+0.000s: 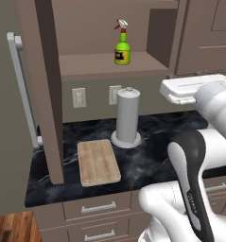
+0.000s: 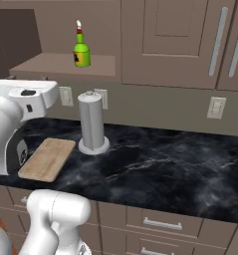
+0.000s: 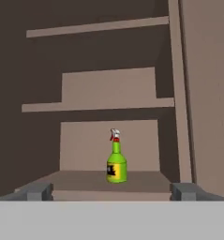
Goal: Grab the spray bottle from the cabinet, then place it next to the cutting board for sanitizing. Then grab the dish brush from the countertop next to the sink and place it next to the cutting board.
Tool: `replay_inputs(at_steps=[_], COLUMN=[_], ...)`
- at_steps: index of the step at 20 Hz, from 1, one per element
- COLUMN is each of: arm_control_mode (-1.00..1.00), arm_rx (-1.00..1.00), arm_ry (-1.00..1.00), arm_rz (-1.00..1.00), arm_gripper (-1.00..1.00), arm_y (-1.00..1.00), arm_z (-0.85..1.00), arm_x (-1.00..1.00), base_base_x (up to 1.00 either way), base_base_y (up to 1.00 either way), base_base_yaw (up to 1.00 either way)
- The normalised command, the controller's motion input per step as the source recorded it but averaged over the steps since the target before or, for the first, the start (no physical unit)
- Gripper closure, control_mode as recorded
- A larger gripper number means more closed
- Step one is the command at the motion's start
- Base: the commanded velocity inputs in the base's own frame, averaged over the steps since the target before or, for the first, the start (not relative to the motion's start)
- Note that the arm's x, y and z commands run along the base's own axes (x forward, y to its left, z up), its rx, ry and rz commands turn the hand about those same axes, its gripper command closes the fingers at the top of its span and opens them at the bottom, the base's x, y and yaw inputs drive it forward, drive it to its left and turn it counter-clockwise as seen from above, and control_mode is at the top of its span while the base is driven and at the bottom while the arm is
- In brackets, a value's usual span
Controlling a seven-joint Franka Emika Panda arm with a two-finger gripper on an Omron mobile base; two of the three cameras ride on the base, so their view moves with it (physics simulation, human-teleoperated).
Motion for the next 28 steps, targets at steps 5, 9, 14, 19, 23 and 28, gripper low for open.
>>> replay_inputs(at_steps=[5, 9, 14, 19, 23, 28], arm_control_mode=[-1.00, -1.00, -1.00, -1.00, -1.00, -1.00], arm_rx=[0.06, 0.09, 0.07, 0.00, -0.01, -0.05], arm_ry=[-0.25, 0.00, 0.03, 0.16, 0.26, 0.08], arm_rz=[0.00, 0.00, 0.00, 0.00, 0.00, 0.00], arm_gripper=[-1.00, -1.00, -1.00, -1.00, -1.00, -1.00], arm_y=[0.06, 0.07, 0.00, 0.00, 0.06, 0.05], arm_z=[0.51, 0.36, 0.13, 0.02, 0.00, 0.00], arm_x=[0.00, 0.21, 0.31, 0.35, 0.33, 0.19], base_base_x=[0.00, 0.00, 0.00, 0.00, 0.00, 0.00], base_base_y=[0.00, 0.00, 0.00, 0.00, 0.00, 0.00], base_base_yaw=[0.00, 0.00, 0.00, 0.00, 0.00, 0.00])
